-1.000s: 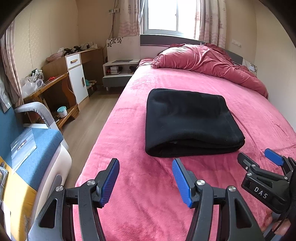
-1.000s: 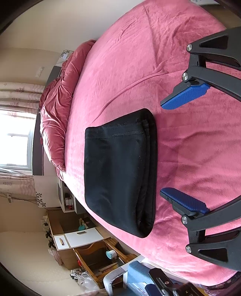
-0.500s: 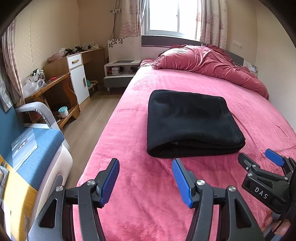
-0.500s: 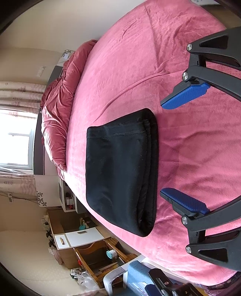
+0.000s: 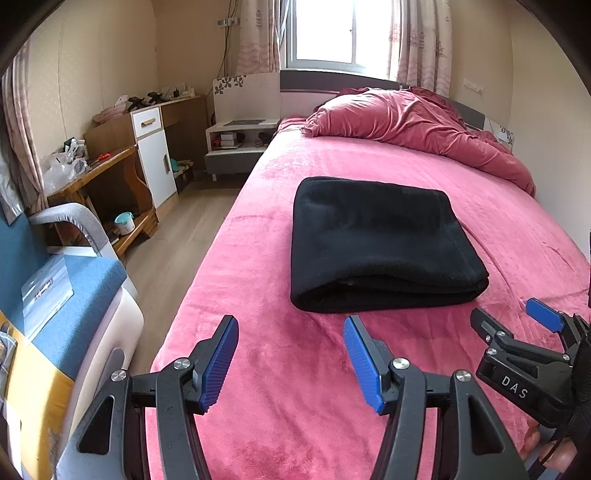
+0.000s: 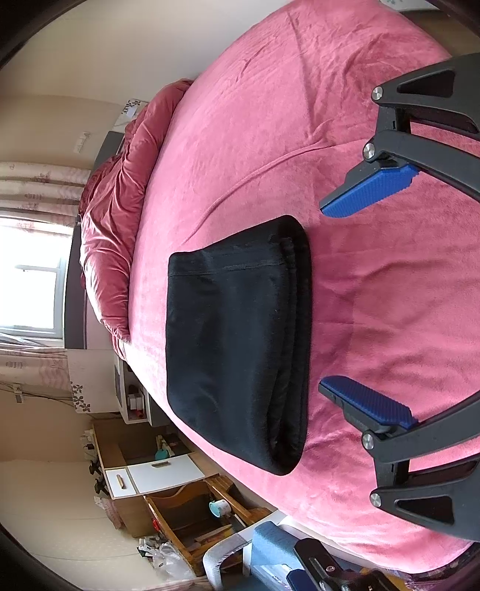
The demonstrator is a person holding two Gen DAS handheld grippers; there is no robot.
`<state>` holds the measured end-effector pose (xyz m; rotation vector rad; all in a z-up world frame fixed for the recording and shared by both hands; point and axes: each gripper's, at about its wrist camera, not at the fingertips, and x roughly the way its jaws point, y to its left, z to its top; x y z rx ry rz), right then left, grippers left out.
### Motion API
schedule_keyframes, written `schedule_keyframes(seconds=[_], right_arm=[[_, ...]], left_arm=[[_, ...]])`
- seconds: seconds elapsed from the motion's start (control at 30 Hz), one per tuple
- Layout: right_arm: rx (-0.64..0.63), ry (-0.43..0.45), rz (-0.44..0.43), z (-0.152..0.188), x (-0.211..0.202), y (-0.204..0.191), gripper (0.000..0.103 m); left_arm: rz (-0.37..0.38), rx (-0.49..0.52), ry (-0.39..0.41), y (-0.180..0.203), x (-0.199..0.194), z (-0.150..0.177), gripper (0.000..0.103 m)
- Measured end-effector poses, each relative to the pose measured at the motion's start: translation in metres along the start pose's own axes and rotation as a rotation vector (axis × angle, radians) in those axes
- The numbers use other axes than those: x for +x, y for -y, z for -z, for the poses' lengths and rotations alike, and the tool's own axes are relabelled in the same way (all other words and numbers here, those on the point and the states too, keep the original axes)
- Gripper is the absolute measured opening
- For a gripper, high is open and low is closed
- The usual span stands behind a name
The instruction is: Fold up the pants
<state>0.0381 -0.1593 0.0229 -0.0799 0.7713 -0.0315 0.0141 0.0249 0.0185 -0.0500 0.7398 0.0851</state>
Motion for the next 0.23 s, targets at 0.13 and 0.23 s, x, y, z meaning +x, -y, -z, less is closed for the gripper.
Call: schedule_keyframes(seconds=[0.13, 0.23], right_arm=[[0.01, -0.01, 0.001, 0.003, 0.0039, 0.0039, 0.088], [0.024, -0.025, 0.004, 0.0058, 0.0086, 0.0089, 0.088]], left_arm=[[-0.001, 0.002, 0.019, 0.0002, -0.0007, 0.0007, 0.061], [-0.008, -0.002, 0.006, 0.0003, 0.0029, 0.0018, 0.061]])
